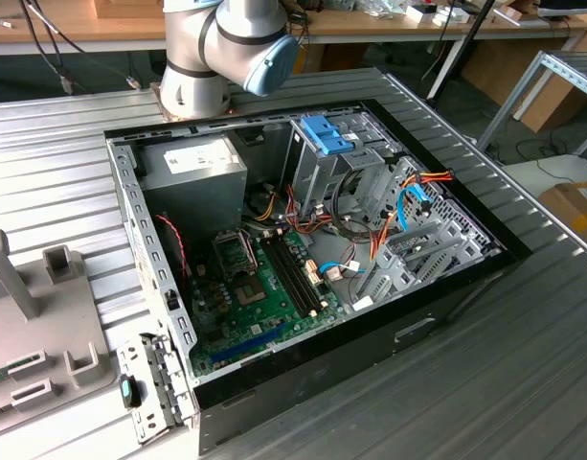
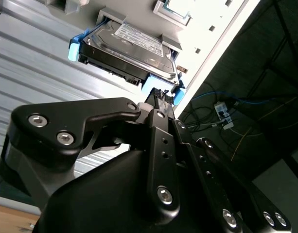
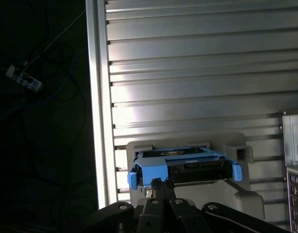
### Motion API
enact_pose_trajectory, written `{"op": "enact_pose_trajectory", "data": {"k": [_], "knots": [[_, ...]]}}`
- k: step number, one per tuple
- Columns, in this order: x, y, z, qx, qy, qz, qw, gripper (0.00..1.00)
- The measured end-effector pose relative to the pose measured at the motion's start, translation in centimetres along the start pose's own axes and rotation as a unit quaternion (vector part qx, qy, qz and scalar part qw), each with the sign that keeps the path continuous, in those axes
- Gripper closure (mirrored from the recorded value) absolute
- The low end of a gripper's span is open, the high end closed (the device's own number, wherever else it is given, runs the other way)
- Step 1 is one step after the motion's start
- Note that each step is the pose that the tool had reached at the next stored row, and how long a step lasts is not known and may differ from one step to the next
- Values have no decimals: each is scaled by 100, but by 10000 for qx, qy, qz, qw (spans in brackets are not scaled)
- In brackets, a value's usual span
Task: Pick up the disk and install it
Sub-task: 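Reach for the disk, then pick up the disk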
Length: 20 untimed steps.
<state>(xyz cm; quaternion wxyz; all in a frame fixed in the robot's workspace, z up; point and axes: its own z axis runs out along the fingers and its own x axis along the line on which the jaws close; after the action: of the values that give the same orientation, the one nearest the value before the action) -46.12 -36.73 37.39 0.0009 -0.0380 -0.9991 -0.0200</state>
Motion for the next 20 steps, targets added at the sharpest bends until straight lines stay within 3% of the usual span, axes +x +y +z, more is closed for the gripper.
{"op": "enact_pose_trajectory", "data": {"k": [4, 6, 20], "knots": [[5, 26, 5, 0, 1, -3, 10000, 89], [2, -16, 15, 0, 1, -22, 10000, 89], [2, -16, 14, 1, 2, -40, 10000, 89]]}}
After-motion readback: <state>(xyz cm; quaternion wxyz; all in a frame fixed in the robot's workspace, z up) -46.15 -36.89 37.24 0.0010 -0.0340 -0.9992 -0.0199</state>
